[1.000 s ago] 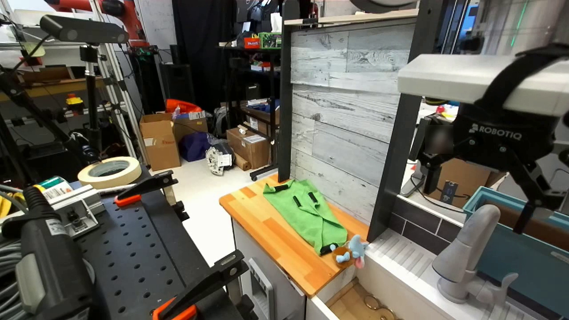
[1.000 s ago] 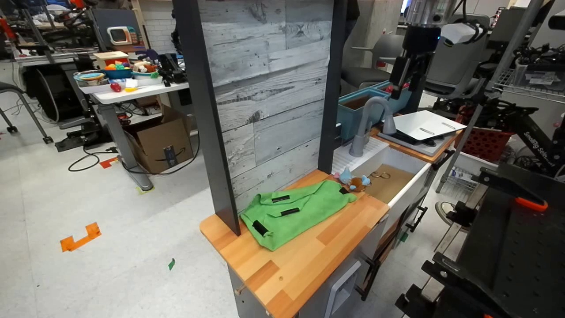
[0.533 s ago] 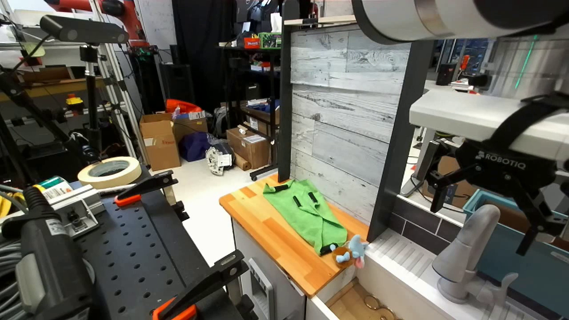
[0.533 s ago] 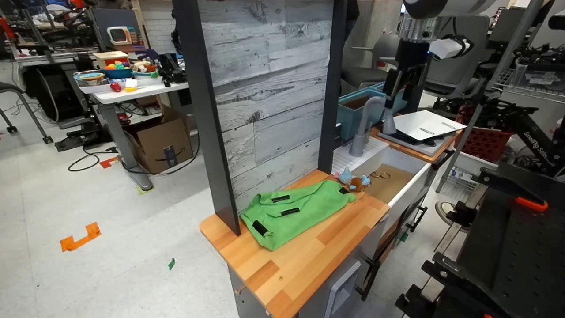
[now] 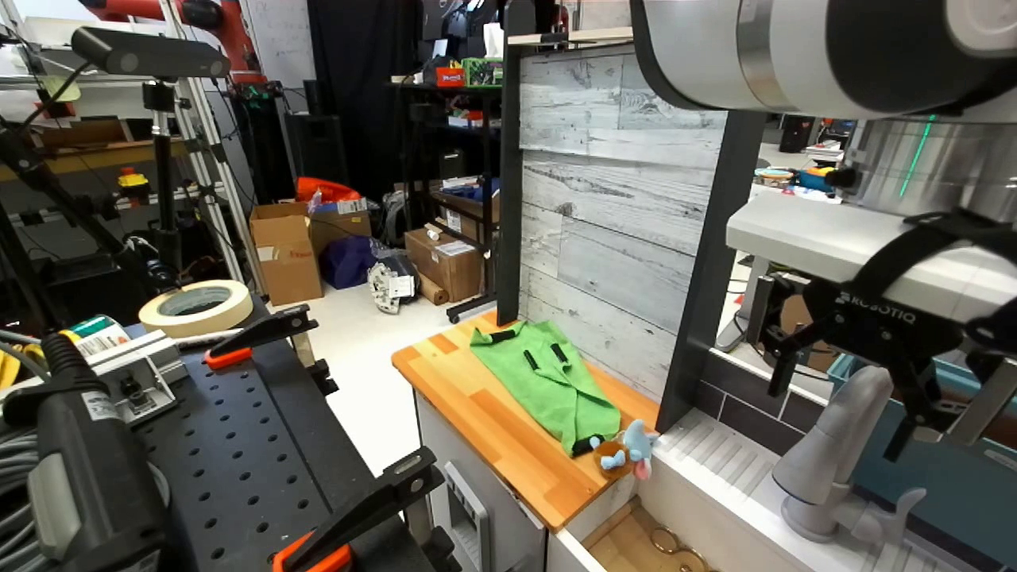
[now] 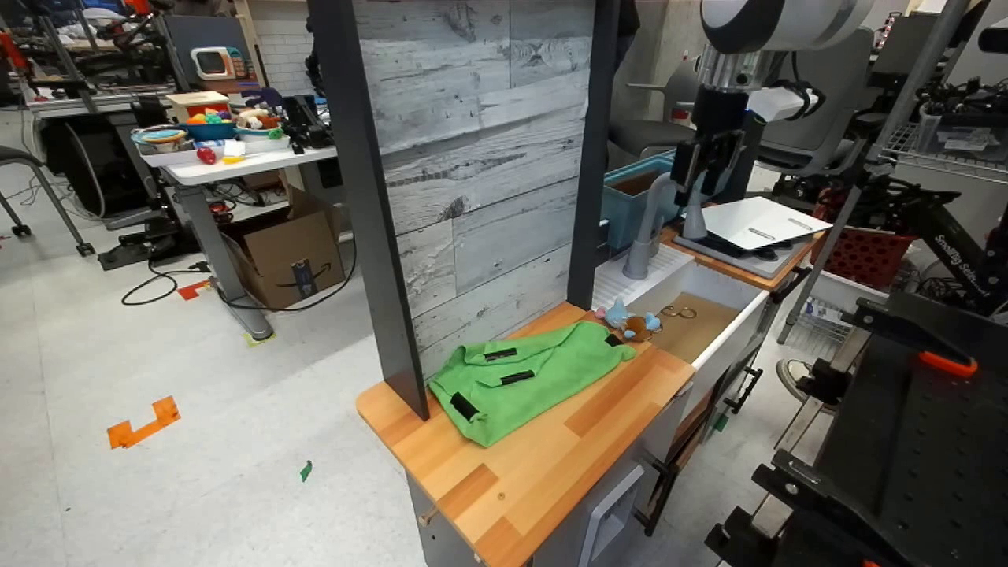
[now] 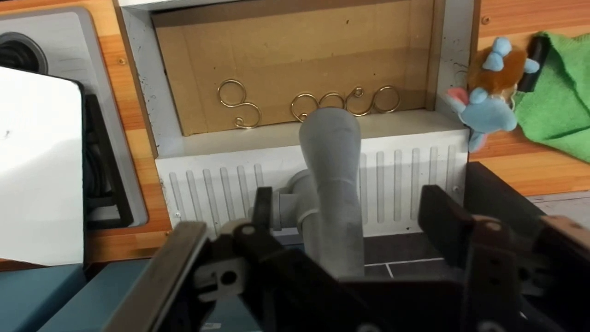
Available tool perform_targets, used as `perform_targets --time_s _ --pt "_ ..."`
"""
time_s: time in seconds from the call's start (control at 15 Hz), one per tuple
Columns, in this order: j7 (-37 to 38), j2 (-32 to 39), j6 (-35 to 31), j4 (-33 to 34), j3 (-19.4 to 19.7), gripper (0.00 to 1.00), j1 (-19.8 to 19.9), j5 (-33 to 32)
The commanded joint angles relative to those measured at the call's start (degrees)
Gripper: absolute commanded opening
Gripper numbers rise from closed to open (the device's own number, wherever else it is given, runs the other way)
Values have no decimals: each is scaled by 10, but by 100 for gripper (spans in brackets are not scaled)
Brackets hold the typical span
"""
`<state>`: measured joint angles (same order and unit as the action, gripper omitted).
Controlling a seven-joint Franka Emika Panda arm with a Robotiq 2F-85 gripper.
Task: Turn the faucet to the left
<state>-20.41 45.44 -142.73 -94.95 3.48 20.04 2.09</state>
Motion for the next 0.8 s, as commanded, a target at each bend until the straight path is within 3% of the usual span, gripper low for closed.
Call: perform_targets --time_s 0.0,0.4,0.47,0.53,0.73 --pt "-11 15 -5 22 -21 50 20 17" --pt "9 18 5 21 -19 5 19 21" --pt "15 13 7 14 -20 1 18 25" --pt "20 9 9 9 -22 6 19 30" --pt "43 0 15 0 -32 6 23 62"
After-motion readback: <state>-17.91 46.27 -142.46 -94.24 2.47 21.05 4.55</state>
